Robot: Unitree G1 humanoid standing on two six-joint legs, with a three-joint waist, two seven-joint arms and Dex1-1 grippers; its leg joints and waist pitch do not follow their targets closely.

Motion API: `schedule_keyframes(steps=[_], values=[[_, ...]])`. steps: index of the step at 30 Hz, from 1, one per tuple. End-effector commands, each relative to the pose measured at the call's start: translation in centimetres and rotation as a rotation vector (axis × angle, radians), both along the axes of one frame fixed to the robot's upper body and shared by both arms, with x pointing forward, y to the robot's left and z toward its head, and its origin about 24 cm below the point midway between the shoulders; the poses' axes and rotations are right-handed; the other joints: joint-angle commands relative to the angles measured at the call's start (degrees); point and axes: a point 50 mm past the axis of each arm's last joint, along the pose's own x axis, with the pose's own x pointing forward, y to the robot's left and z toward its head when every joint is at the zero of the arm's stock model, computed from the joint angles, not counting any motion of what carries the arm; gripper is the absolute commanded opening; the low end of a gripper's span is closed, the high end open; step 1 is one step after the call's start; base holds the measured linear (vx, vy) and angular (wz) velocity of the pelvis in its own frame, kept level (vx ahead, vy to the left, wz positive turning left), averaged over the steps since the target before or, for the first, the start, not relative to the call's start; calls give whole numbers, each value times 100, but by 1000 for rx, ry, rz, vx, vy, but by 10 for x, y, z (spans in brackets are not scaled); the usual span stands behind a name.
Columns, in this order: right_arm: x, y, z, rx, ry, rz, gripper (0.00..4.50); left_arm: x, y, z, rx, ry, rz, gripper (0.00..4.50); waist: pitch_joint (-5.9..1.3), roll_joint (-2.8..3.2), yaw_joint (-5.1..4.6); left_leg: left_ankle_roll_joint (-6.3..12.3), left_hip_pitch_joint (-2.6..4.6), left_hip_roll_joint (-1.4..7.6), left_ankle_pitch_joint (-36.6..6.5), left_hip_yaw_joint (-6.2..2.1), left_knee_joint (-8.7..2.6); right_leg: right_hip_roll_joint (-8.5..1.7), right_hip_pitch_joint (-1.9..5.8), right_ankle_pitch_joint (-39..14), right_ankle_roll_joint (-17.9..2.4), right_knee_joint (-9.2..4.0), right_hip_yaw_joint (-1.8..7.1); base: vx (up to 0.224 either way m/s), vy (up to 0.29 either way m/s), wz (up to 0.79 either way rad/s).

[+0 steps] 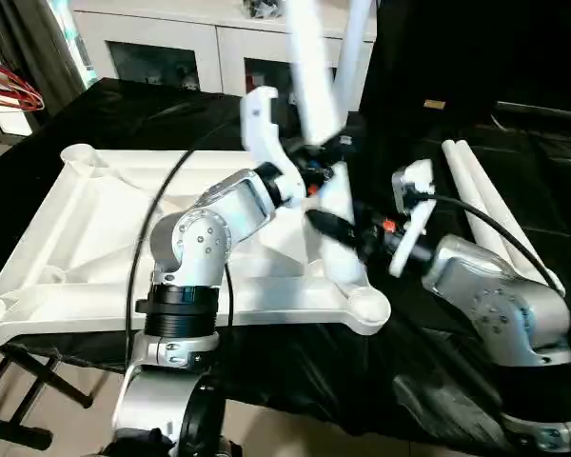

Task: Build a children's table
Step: Pick table leg

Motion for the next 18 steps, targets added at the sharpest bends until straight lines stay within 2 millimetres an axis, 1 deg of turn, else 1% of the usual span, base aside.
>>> schedule_keyframes(steps=[1, 2, 3, 4, 5, 7, 8, 10, 13, 18], values=[[-15, 3, 1, -8, 28, 170, 304, -10, -2, 9, -39, -80, -155, 186, -425, -44, 22, 66, 210, 182, -752, -108, -361, -231, 277, -352, -1133, -376, 163, 0, 0, 0], [-18, -1, 2, -11, 45, 215, 311, -13, 2, 11, -65, -111, -210, 186, -433, -54, 24, 75, 200, 193, -711, -106, -353, -233, 280, -259, -1169, -353, 168, 0, 0, 0], [-18, -1, 2, -11, 45, 215, 311, -13, 2, 11, -65, -111, -210, 186, -432, -57, 28, 83, 194, 181, -696, -105, -351, -242, 284, -244, -1194, -348, 165, 0, 0, 0], [-18, -2, 2, -11, 50, 227, 333, -14, 3, 12, -75, -121, -231, 186, -430, -56, 20, 101, 187, 187, -682, -103, -352, -246, 276, -227, -1242, -343, 165, 0, 0, 0], [-19, -3, 2, -10, 59, 242, 346, -16, 4, 14, -90, -145, -259, 186, -427, -54, 10, 102, 193, 190, -717, -100, -352, -250, 272, -262, -1267, -347, 165, 0, 0, 0], [-21, -6, 3, -9, 71, 276, 351, -23, 7, 20, -142, -199, -364, 186, -425, -61, 15, 99, 207, 189, -803, -95, -350, -264, 276, -471, -1334, -363, 165, 0, 0, 0], [-22, -7, 4, -8, 69, 292, 353, -28, 9, 23, -171, -230, -419, 186, -427, -50, 19, 77, 209, 202, -827, -99, -357, -267, 270, -545, -1353, -360, 164, 0, 0, 0], [-22, -8, 6, -5, 62, 310, 355, -30, 10, 25, -185, -250, -463, 186, -416, -57, 3, 56, 213, 214, -872, -99, -364, -255, 257, -537, -1356, -356, 168, 0, 0, 0], [-22, -9, 10, 12, 53, 349, 355, -33, 11, 24, -176, -263, -534, 186, -412, -49, 5, 22, 229, 207, -959, -100, -368, -258, 255, -725, -1318, -370, 170, 0, 0, 0], [-22, -8, 12, 22, 42, 376, 355, -37, 9, 20, -155, -259, -592, 186, -421, -48, 15, -26, 232, 209, -936, -99, -366, -259, 252, -703, -1321, -359, 172, 0, 0, 0]])
